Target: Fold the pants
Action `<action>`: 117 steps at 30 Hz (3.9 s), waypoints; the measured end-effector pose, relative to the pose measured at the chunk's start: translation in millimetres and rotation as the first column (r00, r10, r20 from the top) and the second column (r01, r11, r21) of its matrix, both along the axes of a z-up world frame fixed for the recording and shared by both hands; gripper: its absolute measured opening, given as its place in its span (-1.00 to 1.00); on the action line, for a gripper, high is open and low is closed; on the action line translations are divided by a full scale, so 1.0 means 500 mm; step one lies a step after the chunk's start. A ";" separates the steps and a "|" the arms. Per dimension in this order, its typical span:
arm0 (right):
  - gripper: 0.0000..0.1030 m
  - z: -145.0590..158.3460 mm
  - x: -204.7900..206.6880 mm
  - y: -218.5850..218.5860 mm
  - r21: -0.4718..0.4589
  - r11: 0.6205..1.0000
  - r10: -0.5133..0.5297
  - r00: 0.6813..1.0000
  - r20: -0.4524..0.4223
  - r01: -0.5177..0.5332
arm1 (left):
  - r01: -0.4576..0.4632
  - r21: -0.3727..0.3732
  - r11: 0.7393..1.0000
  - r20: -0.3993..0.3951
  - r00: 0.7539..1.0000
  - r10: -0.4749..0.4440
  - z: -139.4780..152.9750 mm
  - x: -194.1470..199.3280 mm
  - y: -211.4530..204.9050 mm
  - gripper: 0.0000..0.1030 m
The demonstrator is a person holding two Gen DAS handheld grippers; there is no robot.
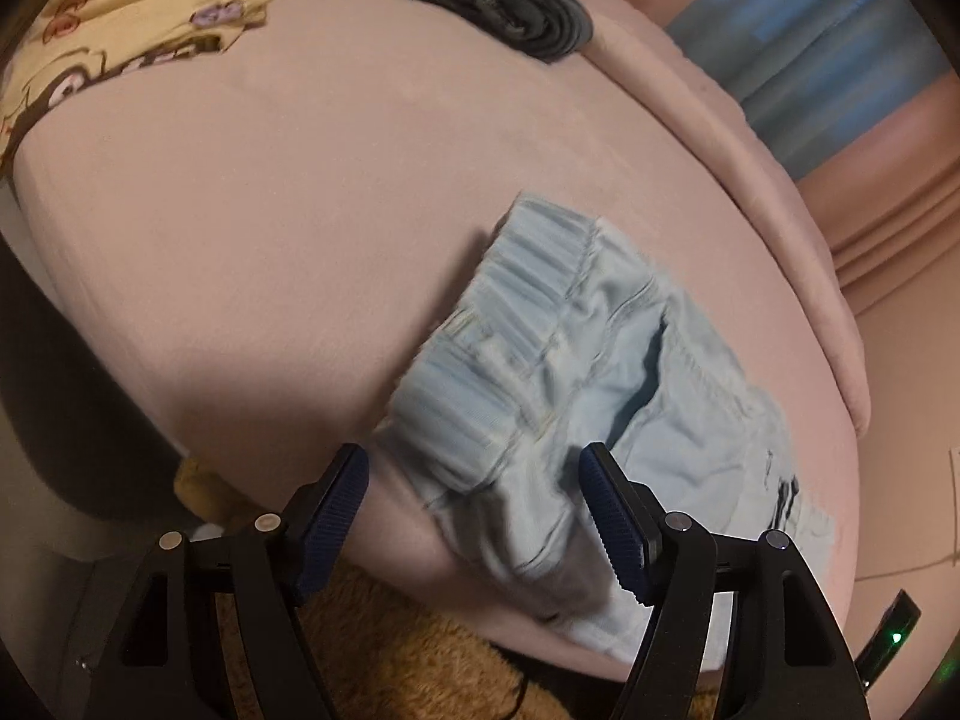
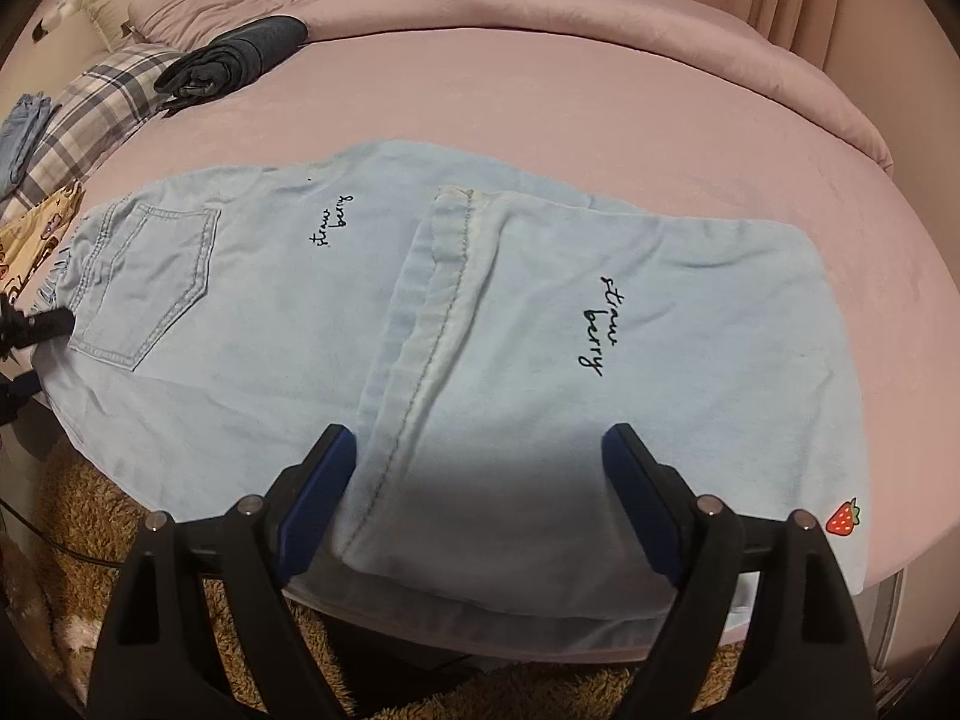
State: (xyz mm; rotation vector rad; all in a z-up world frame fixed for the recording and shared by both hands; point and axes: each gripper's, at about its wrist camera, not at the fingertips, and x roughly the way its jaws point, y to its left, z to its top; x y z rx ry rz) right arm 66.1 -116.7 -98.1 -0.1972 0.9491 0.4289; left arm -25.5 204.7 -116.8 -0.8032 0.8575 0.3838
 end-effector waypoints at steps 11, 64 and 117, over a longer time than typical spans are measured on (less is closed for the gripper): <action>0.75 -0.003 0.001 0.009 -0.003 1.000 -0.008 1.000 0.010 0.008 | 0.005 0.067 0.998 -0.008 1.000 -0.004 0.011 0.023 -0.040 -0.34; 0.67 0.080 -0.013 -0.340 0.342 0.863 -0.383 0.923 -0.038 0.373 | 0.807 0.117 0.578 0.141 0.563 -0.814 0.214 0.218 -0.566 0.38; -0.50 0.030 0.005 -0.252 0.311 0.924 -0.220 0.975 -0.041 0.222 | 0.546 0.139 0.826 -0.088 0.838 -0.539 0.051 0.147 -0.365 0.13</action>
